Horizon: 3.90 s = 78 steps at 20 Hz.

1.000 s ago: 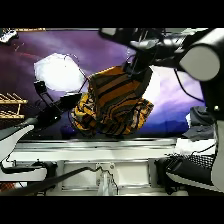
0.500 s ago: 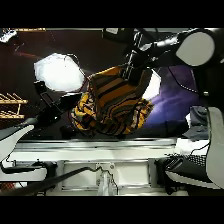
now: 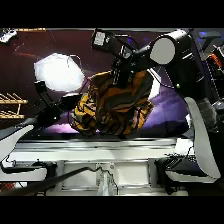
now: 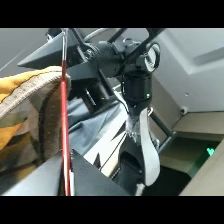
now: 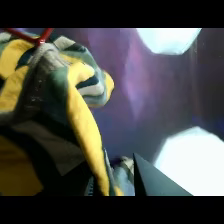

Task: Fold the clothes and pants, and hang the long-sleeved shirts on hangers.

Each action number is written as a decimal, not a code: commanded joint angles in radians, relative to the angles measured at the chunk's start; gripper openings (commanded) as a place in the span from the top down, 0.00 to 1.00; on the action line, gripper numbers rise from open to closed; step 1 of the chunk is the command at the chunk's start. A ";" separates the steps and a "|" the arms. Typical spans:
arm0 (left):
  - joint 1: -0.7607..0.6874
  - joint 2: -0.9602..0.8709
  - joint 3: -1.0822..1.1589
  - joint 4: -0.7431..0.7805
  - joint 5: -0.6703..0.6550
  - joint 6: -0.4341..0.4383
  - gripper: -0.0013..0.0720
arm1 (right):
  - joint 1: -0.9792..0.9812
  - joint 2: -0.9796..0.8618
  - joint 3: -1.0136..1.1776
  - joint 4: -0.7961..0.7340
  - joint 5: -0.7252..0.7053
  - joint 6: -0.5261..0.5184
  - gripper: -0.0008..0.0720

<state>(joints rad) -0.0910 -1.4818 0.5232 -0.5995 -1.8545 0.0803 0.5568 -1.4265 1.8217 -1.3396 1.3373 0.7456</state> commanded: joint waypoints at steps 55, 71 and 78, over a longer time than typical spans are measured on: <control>-0.111 0.140 0.042 -0.397 0.453 -0.264 0.40 | 0.038 0.190 -0.002 0.010 -0.472 0.019 0.90; 0.022 0.139 0.042 -0.398 0.439 -0.433 0.96 | 0.038 0.172 -0.002 -0.112 -0.576 -0.225 0.90; 0.124 0.140 0.042 -0.401 0.363 -0.523 0.96 | 0.039 0.116 -0.002 -0.113 -0.828 -0.347 0.90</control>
<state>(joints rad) 0.0025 -1.3426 0.5640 -0.9993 -1.4780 -0.3946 0.5941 -1.2922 1.8202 -1.4445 0.6182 0.4522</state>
